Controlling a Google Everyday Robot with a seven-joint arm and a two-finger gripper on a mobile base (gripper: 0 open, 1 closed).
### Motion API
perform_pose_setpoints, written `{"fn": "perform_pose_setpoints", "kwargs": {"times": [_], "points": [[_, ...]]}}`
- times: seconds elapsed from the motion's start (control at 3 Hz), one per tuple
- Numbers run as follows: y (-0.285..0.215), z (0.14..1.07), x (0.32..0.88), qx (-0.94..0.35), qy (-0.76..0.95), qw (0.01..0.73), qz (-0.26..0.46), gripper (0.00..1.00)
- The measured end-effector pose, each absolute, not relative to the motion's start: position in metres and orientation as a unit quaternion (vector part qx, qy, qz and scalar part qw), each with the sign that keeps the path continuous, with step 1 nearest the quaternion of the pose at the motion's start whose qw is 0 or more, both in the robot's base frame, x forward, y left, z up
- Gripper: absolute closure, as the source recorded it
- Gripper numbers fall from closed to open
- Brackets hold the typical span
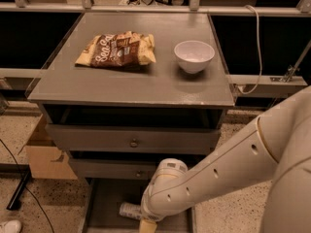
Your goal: Pick blue plastic bottle from bottom drawer and place on counter
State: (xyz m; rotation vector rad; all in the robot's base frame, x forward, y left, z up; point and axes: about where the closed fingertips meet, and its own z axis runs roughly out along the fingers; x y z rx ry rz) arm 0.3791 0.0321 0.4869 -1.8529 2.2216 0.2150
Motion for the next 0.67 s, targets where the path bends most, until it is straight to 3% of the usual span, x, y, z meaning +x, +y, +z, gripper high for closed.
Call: {"fn": "perform_pose_setpoints", "kwargs": {"times": [0.67], "points": [[0.04, 0.459, 0.388, -0.629, 0.766, 0.105, 0.083, 0.0]]}}
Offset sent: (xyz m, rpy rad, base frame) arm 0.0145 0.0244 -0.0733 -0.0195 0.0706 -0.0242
